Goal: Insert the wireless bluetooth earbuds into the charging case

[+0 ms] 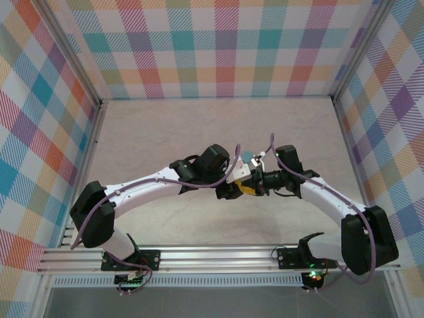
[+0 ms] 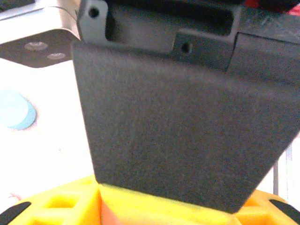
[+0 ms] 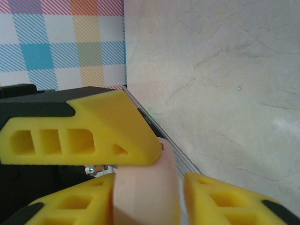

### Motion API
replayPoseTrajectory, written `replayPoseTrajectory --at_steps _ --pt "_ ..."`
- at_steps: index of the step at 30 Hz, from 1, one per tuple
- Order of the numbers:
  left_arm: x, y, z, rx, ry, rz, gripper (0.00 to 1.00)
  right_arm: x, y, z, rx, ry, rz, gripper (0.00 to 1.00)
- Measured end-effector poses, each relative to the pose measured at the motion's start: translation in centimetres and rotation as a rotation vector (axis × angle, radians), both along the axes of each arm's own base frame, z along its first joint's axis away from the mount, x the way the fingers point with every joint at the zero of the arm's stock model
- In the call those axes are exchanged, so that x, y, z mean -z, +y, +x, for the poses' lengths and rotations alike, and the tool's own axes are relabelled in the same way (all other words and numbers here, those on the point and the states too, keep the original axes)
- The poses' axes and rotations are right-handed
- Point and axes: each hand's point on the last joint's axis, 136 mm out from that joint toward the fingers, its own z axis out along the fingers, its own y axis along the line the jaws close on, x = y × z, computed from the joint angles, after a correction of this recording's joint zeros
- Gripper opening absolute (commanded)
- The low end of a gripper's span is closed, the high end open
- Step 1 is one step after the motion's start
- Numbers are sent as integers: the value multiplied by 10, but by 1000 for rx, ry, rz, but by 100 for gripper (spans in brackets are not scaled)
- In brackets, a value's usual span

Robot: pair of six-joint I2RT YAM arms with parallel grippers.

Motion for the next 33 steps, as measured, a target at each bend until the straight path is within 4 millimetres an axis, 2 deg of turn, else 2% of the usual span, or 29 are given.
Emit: replayPoseTrajectory --at_steps 4,7,12,14,15,22,25,29,33 --pt "-1 0 0 -2 0 -3 57 -2 0 1 4 7 1 23" --pt "-6 -2 4 -21 -20 -30 64 -4 1 2 8 13 4 21" --pt "-20 7 7 -75 -65 -100 84 -15 4 7 18 22 21 21" --pt "-28 12 11 -107 -83 -138 98 -23 5 12 26 17 30 21" --pt "-33 18 13 -130 -94 -162 100 -27 5 14 31 14 36 21" --pt "-71 66 31 -351 -149 -346 100 -57 3 34 68 12 89 21" --pt "-81 80 27 -385 -166 -421 99 -73 6 42 64 -1 113 21" --pt "-92 89 17 -366 -176 -501 92 -94 10 47 59 -14 152 22" --pt "-100 86 9 -318 -190 -587 86 -104 12 51 73 3 181 23"
